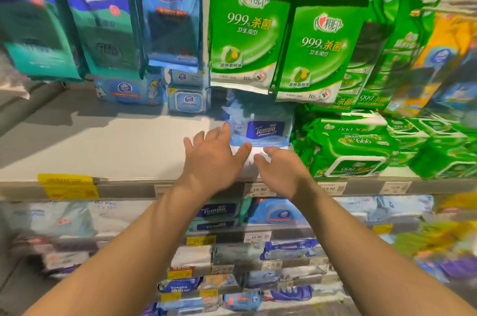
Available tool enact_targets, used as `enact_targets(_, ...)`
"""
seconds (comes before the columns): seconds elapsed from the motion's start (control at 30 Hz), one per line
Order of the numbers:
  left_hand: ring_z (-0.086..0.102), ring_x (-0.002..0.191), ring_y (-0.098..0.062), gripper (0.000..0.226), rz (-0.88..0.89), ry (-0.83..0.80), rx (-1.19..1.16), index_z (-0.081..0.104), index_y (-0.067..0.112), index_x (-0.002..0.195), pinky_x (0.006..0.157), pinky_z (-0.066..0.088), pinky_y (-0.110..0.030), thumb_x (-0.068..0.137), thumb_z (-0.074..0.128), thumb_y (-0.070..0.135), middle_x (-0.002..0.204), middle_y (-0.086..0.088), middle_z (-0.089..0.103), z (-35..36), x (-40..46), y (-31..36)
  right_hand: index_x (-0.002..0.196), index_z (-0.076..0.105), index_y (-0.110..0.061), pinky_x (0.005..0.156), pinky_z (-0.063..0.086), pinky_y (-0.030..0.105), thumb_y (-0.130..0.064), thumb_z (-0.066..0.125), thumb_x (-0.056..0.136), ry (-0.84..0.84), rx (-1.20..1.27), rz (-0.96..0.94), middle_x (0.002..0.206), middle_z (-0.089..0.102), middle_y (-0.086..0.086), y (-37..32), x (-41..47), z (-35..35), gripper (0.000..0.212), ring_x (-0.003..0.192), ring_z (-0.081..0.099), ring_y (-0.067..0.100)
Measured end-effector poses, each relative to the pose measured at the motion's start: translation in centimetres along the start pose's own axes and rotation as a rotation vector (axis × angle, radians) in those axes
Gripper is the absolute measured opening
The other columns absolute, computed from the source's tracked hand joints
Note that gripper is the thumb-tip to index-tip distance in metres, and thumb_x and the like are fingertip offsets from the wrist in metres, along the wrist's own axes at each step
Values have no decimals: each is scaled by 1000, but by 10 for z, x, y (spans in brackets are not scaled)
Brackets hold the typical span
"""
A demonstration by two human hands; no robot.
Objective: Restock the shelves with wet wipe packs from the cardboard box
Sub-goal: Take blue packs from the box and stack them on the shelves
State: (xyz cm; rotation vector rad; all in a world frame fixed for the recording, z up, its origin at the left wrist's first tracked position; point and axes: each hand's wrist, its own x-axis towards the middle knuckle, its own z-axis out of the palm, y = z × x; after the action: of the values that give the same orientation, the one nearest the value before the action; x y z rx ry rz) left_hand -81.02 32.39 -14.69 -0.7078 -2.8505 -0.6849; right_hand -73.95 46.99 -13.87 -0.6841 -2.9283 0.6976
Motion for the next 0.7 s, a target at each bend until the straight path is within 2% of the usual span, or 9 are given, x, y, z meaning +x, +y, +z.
enact_targets(0.1,14,149,-33,75,7,-11,-5,16,31,157,120,5,-57,93,20,71,162,5,25,-11,-27,2,149,51,-17,120,31,34,-47,40,105,40,-77,-45,154,50,4,-2,-23,1,55,144,43,23)
enact_targets(0.2,2,151,-31,76,-39,-82,5,10,36,157,119,-2,-59,90,14,74,164,9,14,-15,-53,7,145,54,-21,119,34,44,-48,41,104,102,-149,-106,151,53,2,2,-49,3,51,141,46,25)
enact_targets(0.4,3,150,-33,79,-70,-26,-44,15,37,155,116,3,-66,87,20,78,163,5,17,-18,-119,16,156,37,-33,124,22,53,-71,17,86,73,-116,-103,165,32,-8,19,-108,6,82,155,24,17)
enact_targets(0.47,7,149,-34,81,-85,10,-34,17,37,153,114,7,-68,86,19,81,162,4,20,-19,-145,18,158,34,-35,124,20,53,-70,28,96,71,-98,-132,166,27,-11,26,-132,8,71,156,19,18)
enact_targets(0.53,7,148,-33,84,-112,12,-38,18,37,153,113,8,-69,83,15,83,162,5,19,-19,-172,19,160,30,-34,127,16,47,-63,35,102,45,-85,-151,168,22,-8,34,-158,8,64,157,16,21)
enact_targets(0.7,0,150,-27,83,-217,-41,-63,22,43,151,112,3,-71,79,20,85,163,7,17,-18,-260,32,159,26,-43,126,13,53,-69,34,100,-54,22,-143,171,14,-6,61,-239,16,66,158,6,24)
